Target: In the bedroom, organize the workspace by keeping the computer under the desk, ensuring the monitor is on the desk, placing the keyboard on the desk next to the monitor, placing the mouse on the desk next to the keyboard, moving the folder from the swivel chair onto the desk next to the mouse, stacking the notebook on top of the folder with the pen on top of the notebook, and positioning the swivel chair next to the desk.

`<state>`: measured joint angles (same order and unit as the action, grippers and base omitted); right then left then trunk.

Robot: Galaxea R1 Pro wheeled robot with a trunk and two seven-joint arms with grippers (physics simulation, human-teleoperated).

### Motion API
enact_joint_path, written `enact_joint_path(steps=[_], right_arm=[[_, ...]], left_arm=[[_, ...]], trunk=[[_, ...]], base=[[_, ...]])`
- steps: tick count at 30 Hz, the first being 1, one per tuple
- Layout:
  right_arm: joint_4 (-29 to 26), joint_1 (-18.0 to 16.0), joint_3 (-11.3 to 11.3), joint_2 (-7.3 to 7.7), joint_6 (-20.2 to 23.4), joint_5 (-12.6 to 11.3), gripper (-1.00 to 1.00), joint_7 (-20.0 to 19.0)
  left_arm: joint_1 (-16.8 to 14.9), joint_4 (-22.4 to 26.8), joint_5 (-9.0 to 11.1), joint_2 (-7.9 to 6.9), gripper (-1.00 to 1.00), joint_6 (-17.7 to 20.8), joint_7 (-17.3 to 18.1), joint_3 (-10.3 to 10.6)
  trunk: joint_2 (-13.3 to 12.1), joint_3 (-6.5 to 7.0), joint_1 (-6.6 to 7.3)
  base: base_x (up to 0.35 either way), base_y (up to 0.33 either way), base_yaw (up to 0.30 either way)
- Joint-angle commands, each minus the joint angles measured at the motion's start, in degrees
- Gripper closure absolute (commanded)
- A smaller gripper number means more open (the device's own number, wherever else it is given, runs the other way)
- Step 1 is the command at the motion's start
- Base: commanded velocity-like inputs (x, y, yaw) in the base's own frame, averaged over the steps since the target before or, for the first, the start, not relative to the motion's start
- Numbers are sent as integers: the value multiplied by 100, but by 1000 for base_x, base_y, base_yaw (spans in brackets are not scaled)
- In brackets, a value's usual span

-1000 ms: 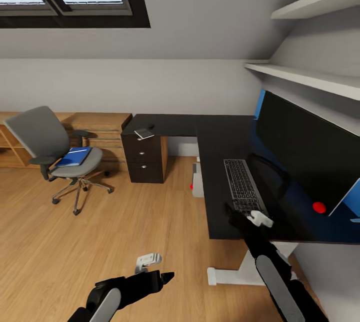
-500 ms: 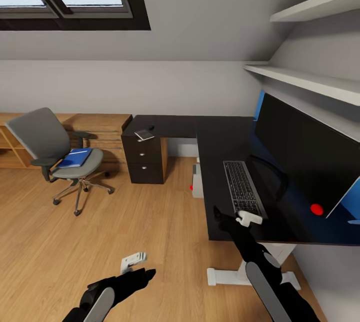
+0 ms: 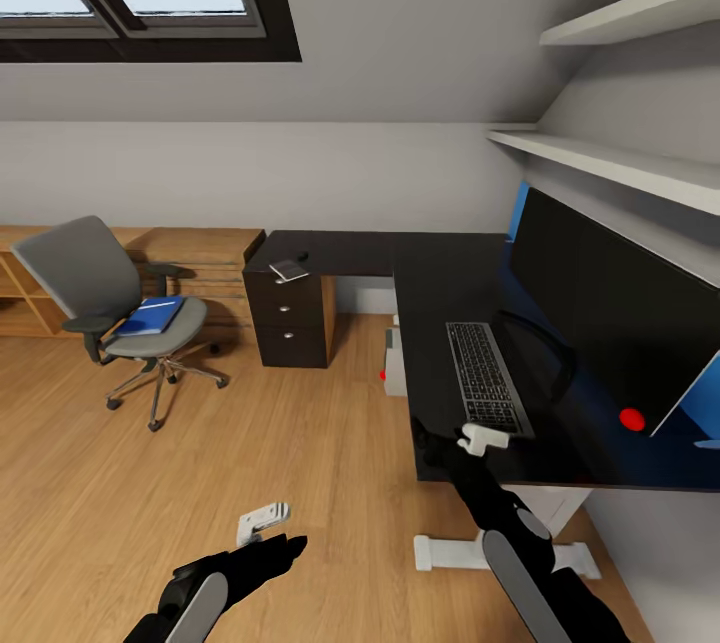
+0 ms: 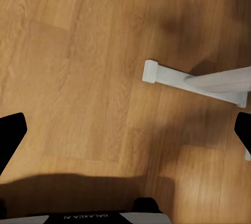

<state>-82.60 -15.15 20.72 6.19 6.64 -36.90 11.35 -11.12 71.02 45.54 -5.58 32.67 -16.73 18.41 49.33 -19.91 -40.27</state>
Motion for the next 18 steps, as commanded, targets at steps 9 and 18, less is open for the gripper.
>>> enact_joint_path(steps=[9,18], right_arm=[[-13,-6,214,-14,17,-56,-100,-86],[-2,-6,344,-24,5,-65,-100,-99]], left_arm=[[-5,9,64,-5,-100,10,-52,21],[-4,8,69,-5,-100,11,-50,22]], trunk=[[6,-7,-1],[6,-7,-1]], base=[[0,0,0],[0,236,127]])
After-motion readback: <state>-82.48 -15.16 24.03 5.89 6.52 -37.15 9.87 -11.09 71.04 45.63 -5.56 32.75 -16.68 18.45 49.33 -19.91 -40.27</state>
